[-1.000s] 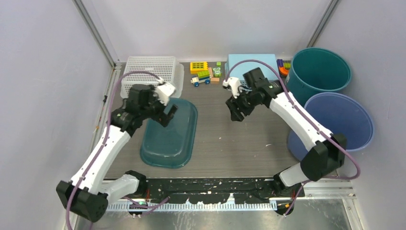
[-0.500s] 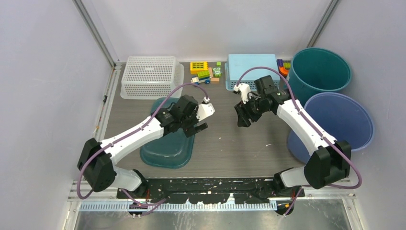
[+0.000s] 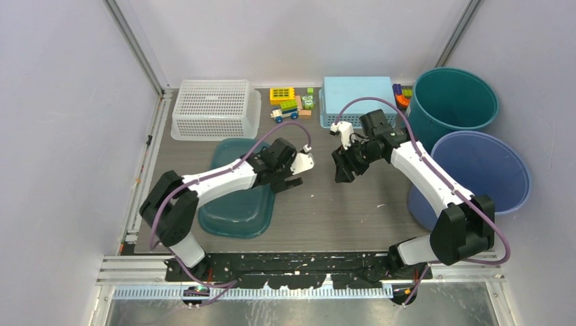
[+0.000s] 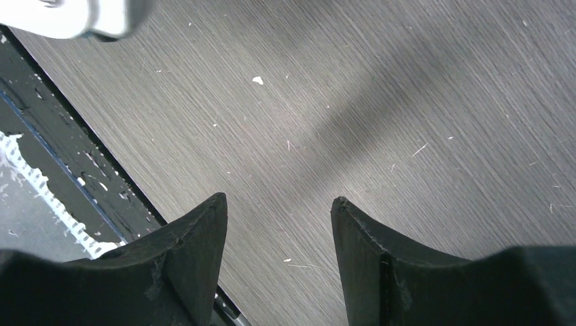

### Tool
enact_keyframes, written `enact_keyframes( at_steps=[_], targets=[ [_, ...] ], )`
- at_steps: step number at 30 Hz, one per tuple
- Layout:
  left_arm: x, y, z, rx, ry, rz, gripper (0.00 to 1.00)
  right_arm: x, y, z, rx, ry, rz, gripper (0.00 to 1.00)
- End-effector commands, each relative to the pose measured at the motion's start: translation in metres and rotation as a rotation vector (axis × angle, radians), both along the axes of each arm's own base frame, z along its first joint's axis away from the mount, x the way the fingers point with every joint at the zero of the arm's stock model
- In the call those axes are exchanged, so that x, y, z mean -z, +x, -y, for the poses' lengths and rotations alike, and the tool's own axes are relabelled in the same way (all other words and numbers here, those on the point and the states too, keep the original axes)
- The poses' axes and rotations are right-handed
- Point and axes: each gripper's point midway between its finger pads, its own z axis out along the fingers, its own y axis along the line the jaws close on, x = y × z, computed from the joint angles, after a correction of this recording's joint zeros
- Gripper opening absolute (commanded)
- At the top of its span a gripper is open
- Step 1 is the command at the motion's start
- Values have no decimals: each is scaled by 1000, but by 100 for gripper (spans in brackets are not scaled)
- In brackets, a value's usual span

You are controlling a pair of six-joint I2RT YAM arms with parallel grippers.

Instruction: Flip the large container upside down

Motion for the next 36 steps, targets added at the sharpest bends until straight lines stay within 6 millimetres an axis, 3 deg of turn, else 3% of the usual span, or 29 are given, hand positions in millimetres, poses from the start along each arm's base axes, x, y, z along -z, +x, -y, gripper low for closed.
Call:
enact_keyframes(
  at_steps=[1, 8, 19, 26, 36],
  targets=[
    [-17, 32, 17, -11, -7, 117, 100, -2, 4, -6, -23, 38, 18, 62],
    [-1, 39, 8, -78, 64, 90, 93, 0, 3, -7, -27, 48, 13, 61],
    [2, 28, -35, -183, 96, 62, 88, 1, 2, -9, -35, 59, 1, 61],
    [-4, 16, -52, -169, 101, 75, 89, 0, 2, -9, -33, 62, -1, 61],
    [-16, -2, -67, -130, 122, 61, 98, -2, 2, -10, -33, 68, 4, 61]
  ],
)
